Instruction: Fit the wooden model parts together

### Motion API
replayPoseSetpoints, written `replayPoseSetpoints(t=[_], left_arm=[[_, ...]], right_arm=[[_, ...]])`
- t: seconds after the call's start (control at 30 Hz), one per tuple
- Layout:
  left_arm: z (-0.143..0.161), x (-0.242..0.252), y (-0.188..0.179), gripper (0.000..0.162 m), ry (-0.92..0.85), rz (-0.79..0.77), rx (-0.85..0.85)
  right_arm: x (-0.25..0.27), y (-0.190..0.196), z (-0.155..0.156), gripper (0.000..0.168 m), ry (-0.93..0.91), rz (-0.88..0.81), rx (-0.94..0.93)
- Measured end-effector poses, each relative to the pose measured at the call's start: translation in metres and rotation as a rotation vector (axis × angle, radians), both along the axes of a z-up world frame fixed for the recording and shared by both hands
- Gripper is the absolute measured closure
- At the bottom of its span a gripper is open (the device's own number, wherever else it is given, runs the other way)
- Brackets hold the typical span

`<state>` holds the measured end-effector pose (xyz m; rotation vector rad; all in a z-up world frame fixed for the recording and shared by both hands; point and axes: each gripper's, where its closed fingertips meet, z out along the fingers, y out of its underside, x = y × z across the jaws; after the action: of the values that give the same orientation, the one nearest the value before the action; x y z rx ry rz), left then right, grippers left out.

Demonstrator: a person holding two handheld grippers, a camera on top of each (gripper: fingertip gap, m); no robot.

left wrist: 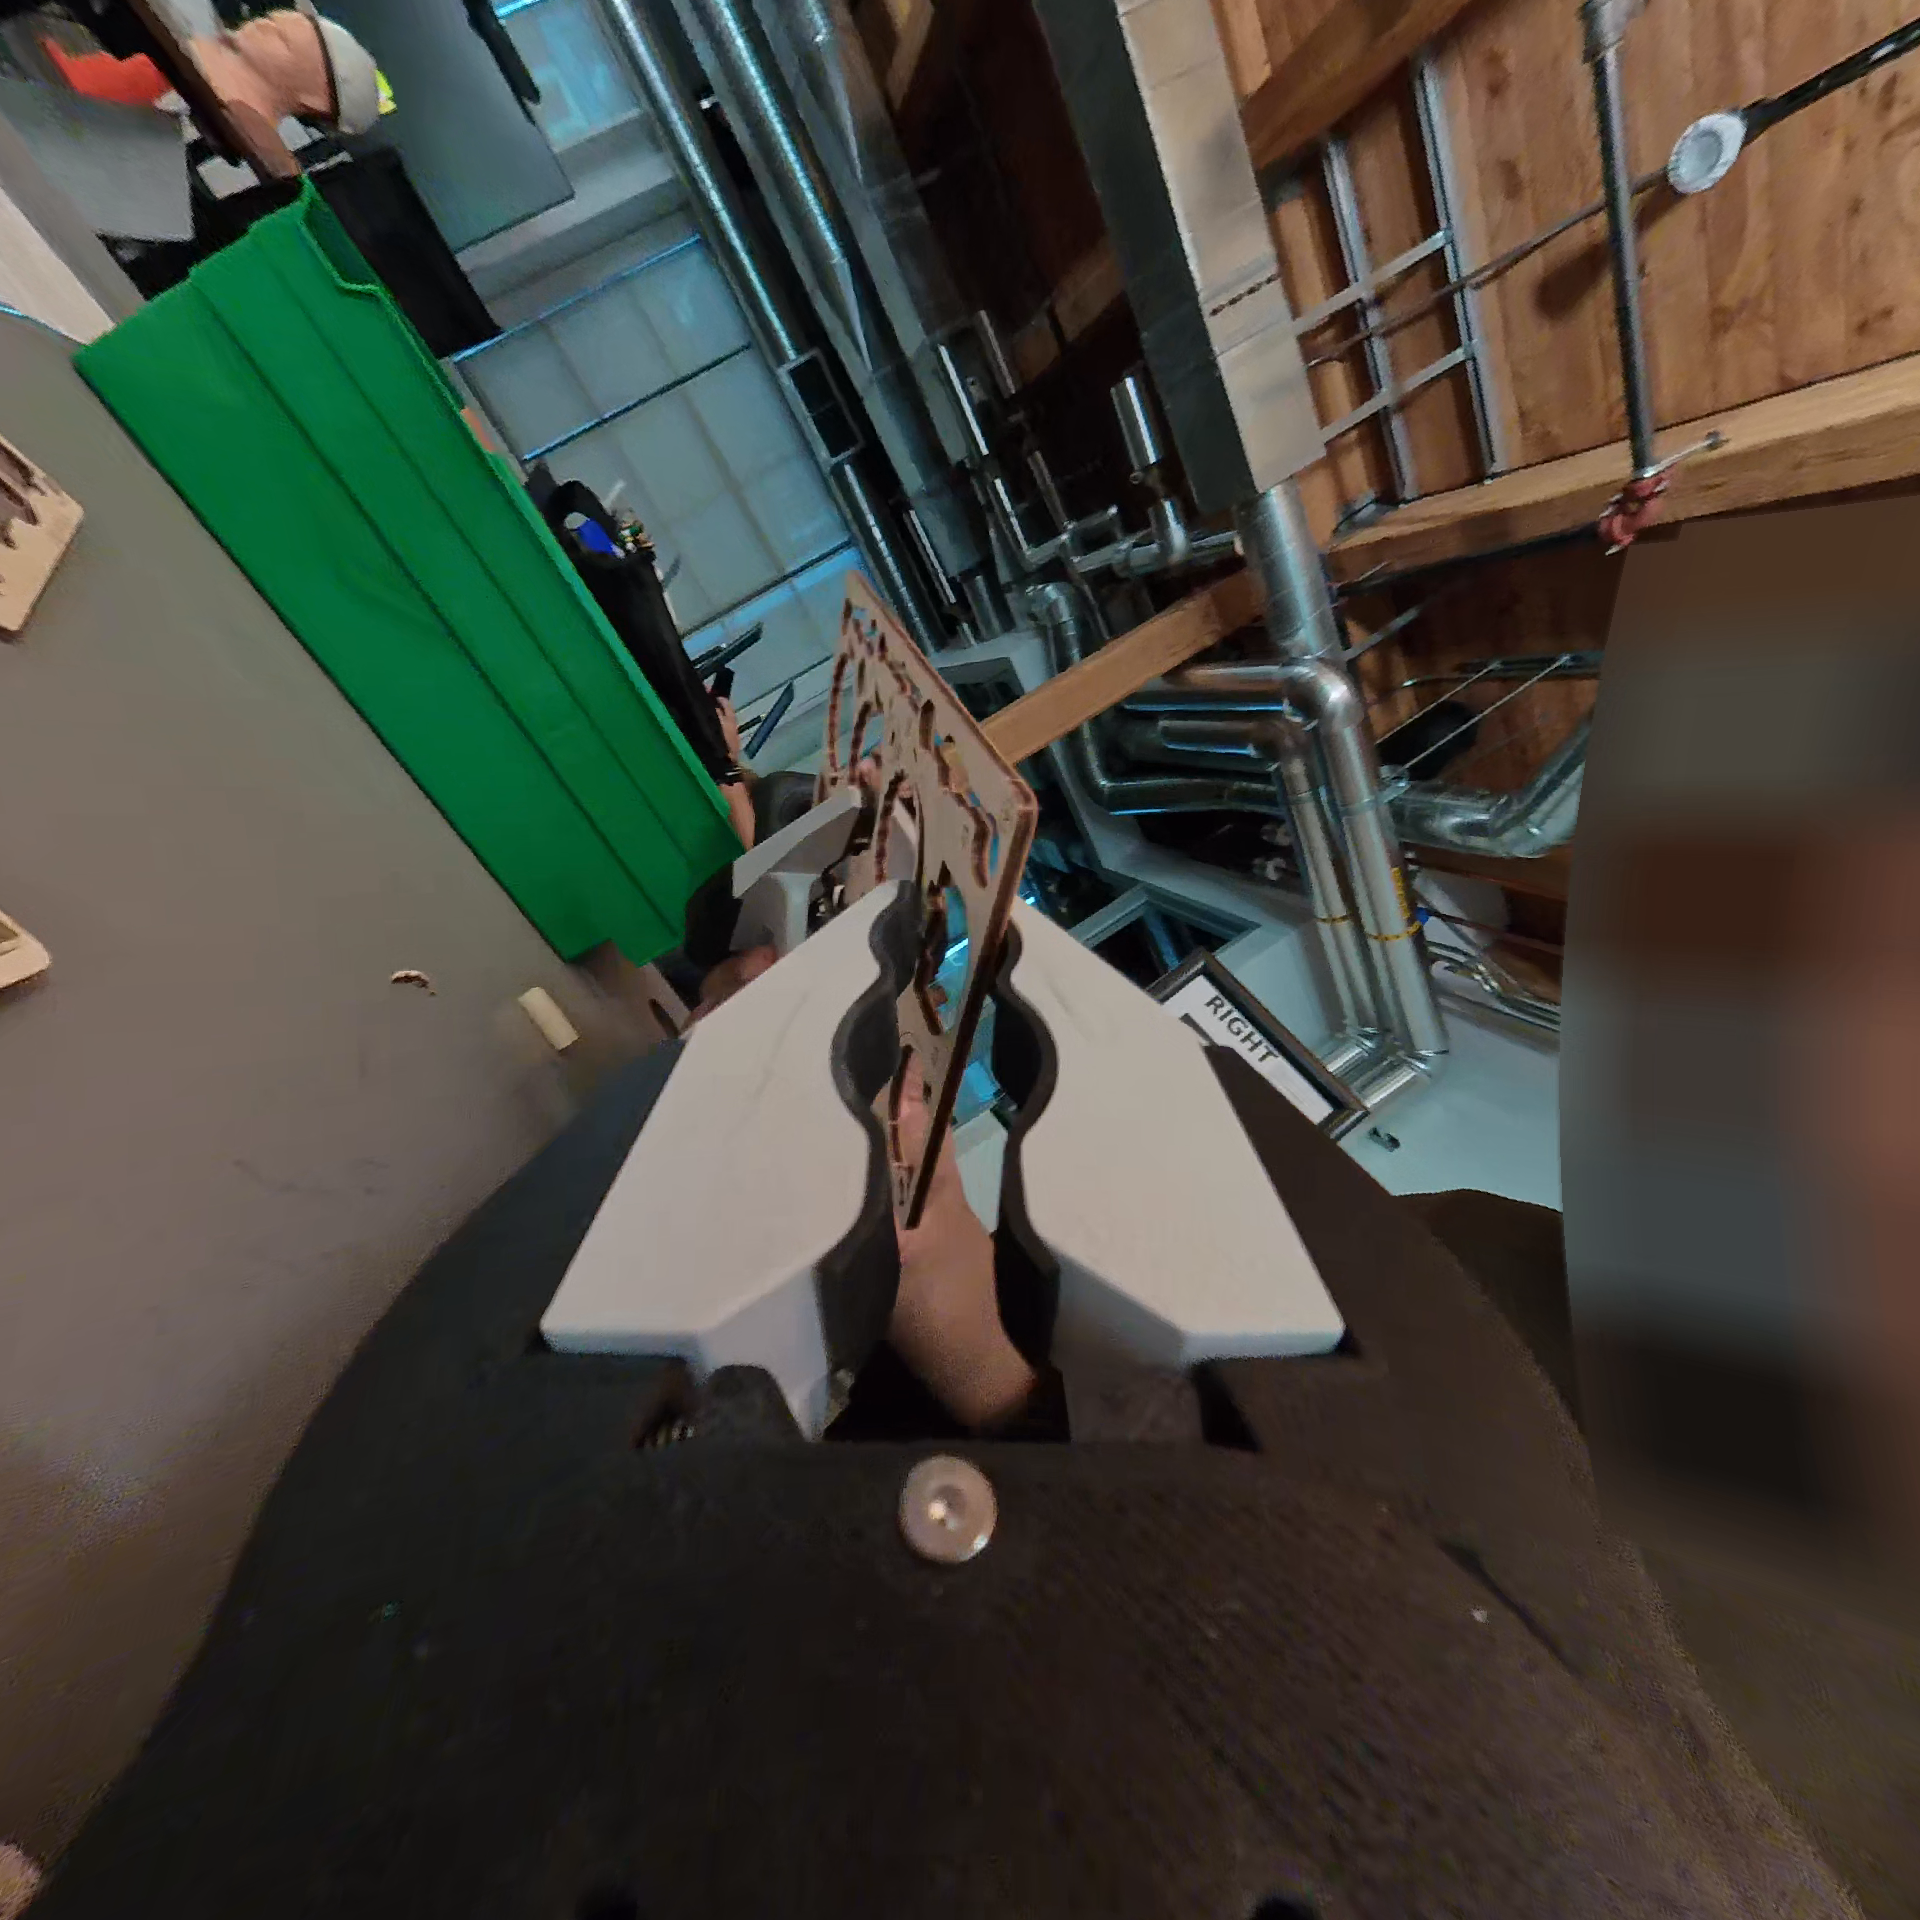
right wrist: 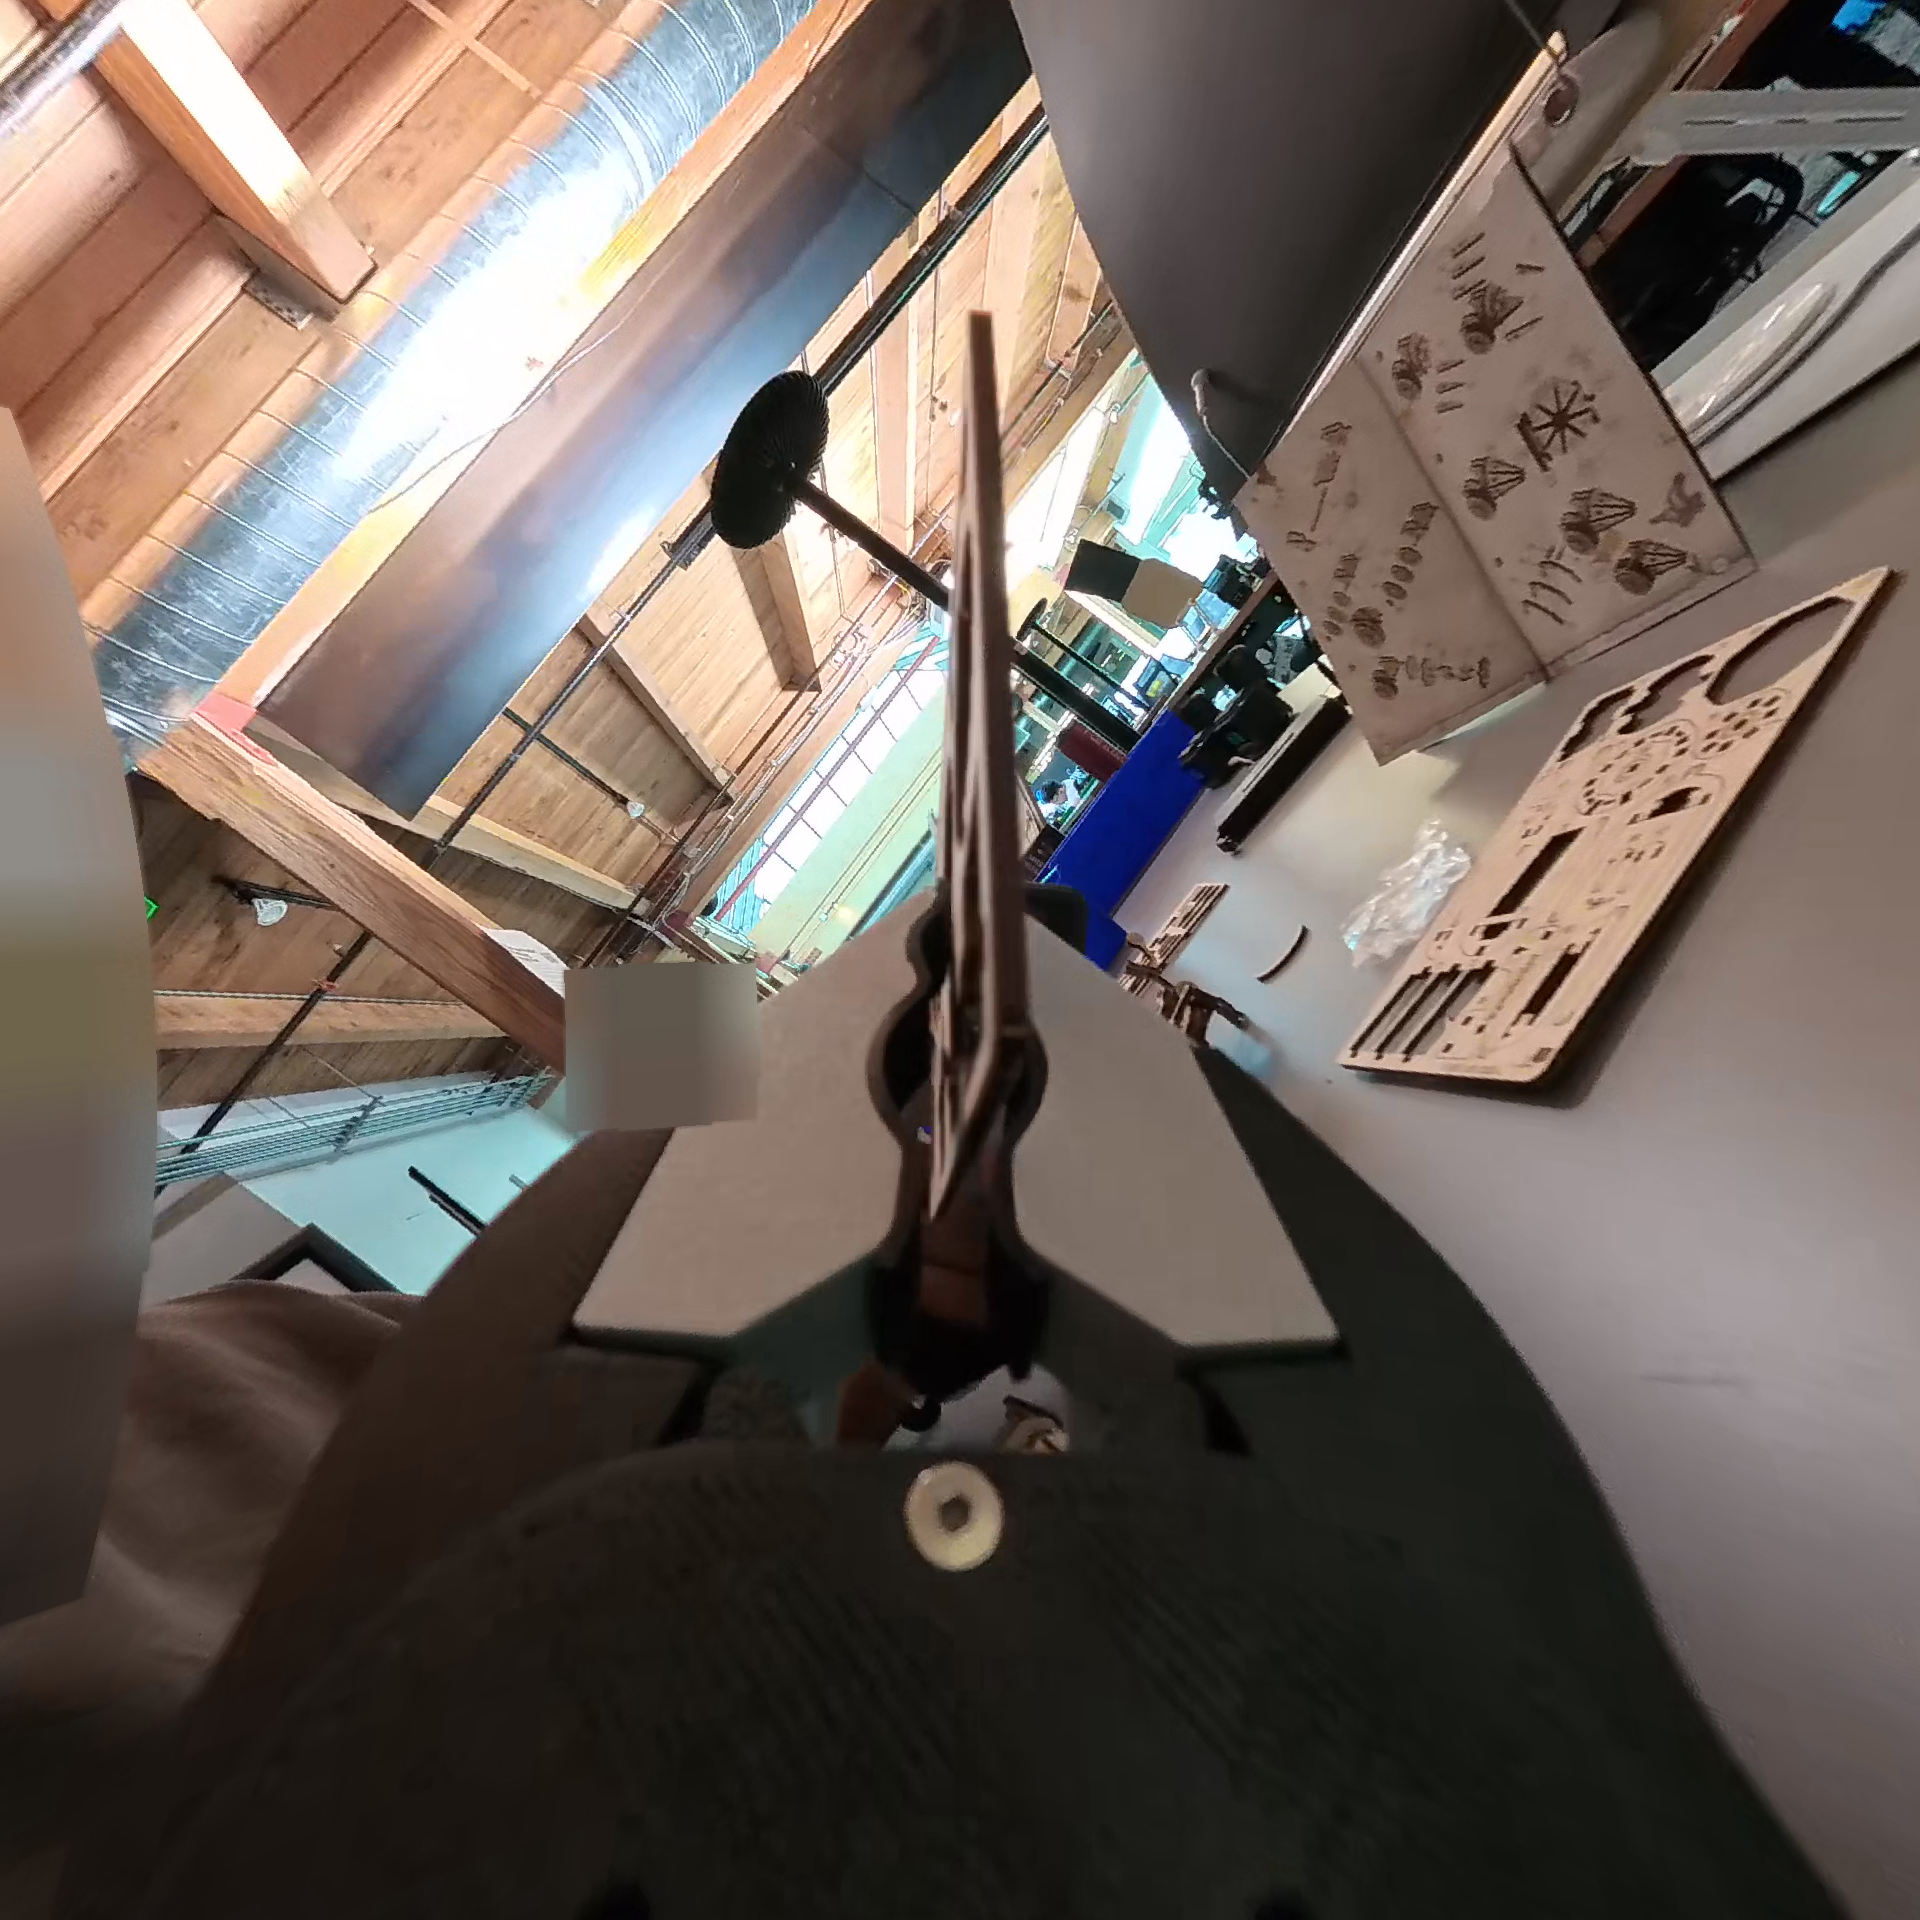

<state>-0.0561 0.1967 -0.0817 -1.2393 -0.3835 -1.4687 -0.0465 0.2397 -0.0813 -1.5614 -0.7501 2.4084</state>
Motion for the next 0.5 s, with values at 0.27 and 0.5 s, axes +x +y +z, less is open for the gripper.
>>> replayPoseSetpoints(t=[0.27,0.5], left_arm=[[0.013,0.010,-0.010,0.146,0.000,-0.086,0.084],[0.018,0.015,-0.014,0.143,-0.030,-0.136,0.115]], right_arm=[[0.002,-0.001,0.004,0.167,0.029,0.044,-0.078],[0.005,-0.003,0.010,0.168,0.068,0.105,-0.143]])
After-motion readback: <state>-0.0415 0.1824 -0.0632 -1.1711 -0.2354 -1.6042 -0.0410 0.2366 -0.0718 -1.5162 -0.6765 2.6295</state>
